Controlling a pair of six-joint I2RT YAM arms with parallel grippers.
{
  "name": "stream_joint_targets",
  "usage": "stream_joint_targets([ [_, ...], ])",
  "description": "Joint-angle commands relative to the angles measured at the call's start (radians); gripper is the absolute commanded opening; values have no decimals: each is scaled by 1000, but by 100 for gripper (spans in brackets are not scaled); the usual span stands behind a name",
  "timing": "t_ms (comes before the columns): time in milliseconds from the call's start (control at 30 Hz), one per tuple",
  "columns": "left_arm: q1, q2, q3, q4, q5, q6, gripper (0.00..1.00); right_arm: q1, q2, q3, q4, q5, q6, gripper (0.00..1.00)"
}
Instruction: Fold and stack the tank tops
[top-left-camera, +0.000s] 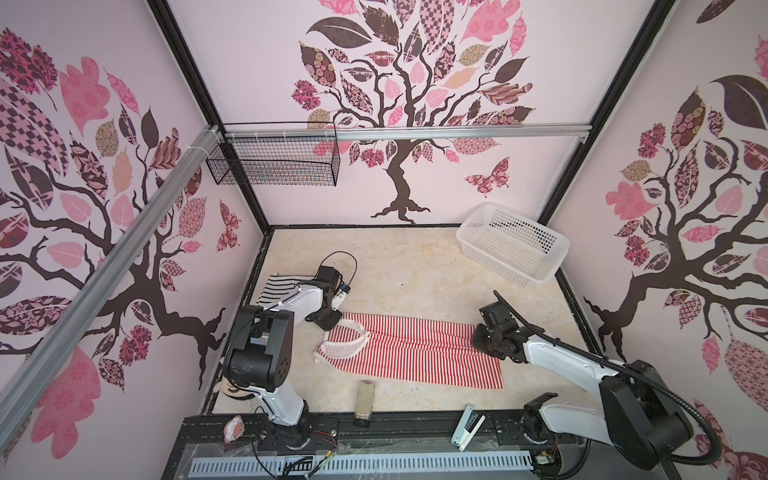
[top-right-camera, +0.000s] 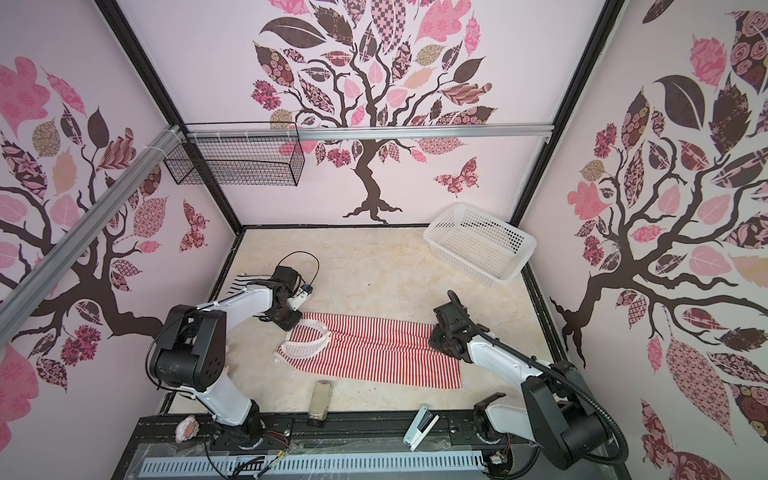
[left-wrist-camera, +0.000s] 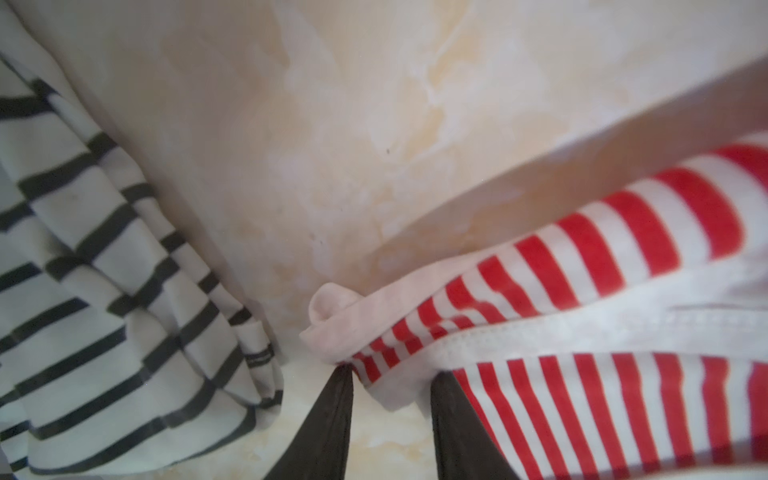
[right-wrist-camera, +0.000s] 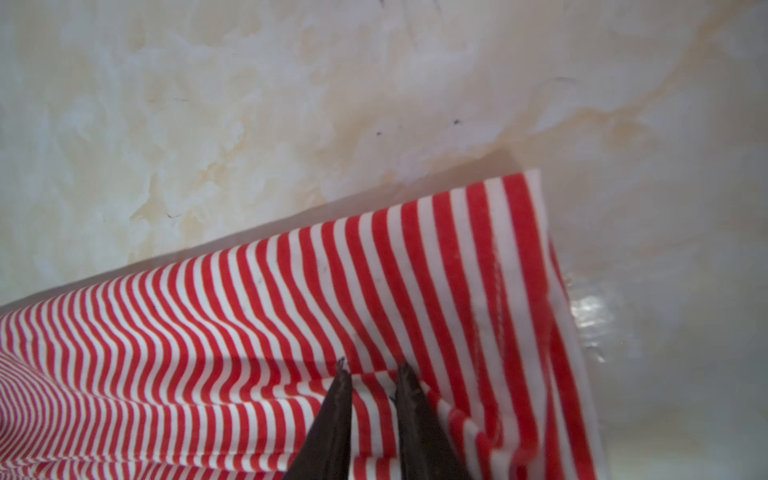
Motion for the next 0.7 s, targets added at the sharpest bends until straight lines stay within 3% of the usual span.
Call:
stream_joint_targets([
  [0, -16, 88, 101, 20, 1, 5, 36, -20, -13, -37, -159, 56, 8, 24],
  [200, -62, 215, 298, -39, -30, -6, 35, -20, -80, -12, -163, -14, -12, 25],
  [400, -66, 97, 253, -87, 0, -12, 36, -20, -163, 46, -198, -25, -43, 31],
  [667, -107, -133, 111, -142, 52, -56, 37, -20, -95, 62, -176, -36, -81, 33],
])
